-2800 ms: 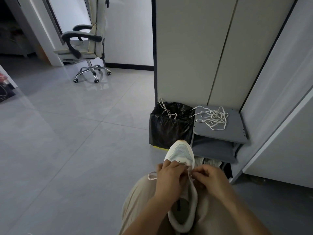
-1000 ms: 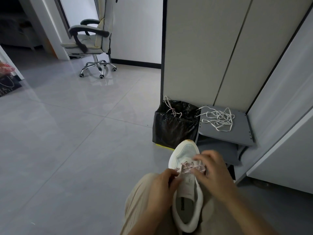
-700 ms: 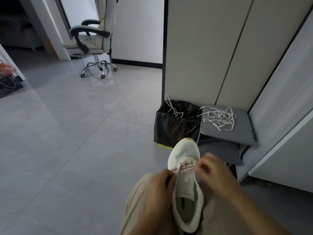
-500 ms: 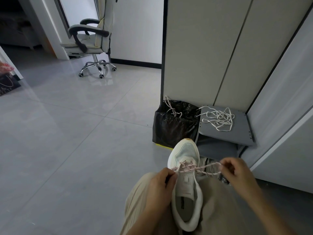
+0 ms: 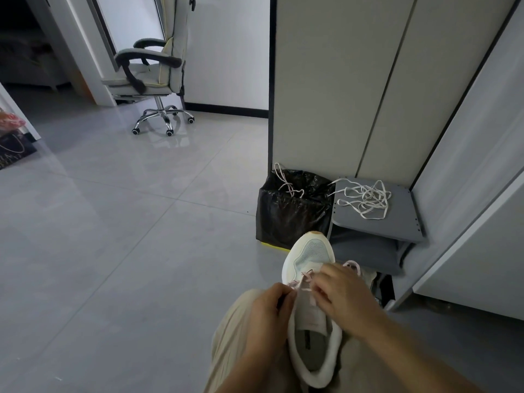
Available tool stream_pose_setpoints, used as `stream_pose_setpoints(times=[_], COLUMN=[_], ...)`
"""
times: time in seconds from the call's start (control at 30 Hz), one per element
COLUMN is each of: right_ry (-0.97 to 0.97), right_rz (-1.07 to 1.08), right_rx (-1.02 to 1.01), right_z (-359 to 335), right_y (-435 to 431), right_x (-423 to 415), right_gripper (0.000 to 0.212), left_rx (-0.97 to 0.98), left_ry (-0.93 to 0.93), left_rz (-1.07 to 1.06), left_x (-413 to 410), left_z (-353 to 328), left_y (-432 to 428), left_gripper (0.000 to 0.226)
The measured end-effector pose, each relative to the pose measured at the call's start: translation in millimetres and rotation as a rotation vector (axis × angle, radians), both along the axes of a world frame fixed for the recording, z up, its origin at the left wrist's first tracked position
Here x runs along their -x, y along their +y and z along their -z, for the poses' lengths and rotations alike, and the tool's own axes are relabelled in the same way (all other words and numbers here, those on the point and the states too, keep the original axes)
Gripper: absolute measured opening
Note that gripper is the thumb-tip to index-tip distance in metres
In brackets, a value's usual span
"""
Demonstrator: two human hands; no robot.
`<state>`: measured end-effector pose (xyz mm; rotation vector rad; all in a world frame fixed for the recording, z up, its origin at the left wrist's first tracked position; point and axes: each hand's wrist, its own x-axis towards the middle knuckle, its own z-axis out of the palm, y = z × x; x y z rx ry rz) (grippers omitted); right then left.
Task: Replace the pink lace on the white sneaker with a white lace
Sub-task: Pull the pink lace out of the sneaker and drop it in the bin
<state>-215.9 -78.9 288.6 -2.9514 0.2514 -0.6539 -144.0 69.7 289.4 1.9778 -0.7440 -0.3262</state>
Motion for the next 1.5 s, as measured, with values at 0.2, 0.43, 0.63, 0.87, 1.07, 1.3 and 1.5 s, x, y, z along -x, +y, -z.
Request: stream_pose_setpoints(times=[0.2,0.43,0.63,0.87,1.07,1.3,1.5], right_ry=[0.132,0.002,-0.011,-0.031,0.037,0.076,0.019], right_rz=[0.392,0.178,0.169,0.054,0.061,0.108,0.116], right_rx=[-0.268,-0.009,0.101,0.071,0.089,0.08,-0.156], right_z=[-9,-7,0,12,2,6,12], right_y=[-56,-2,23,13,11,12,12], right_x=[62,14,-18,-5,9,-5,-12], right_gripper=[0.042,0.043,0.041,0.026,0.033,0.035,0.031], left_rx=[-0.078,0.043,0.057,0.043,0.052,0.095,0.035], left_ry=[-0.067,0.214,0.241,0.207,0.068,0.133,0.205], left_rz=[-0.027,-0.05,-0.07,-0.056,-0.008,-0.076,-0.006], left_x=[0,5,-2,-3,3,3,-19], left_z=[4,5,20,25,26,25,14], left_y=[-1,-7,-8,-10,-8,-9,-13], left_gripper=[0.019,0.018,0.042,0.048,0.027,0.022,0.019])
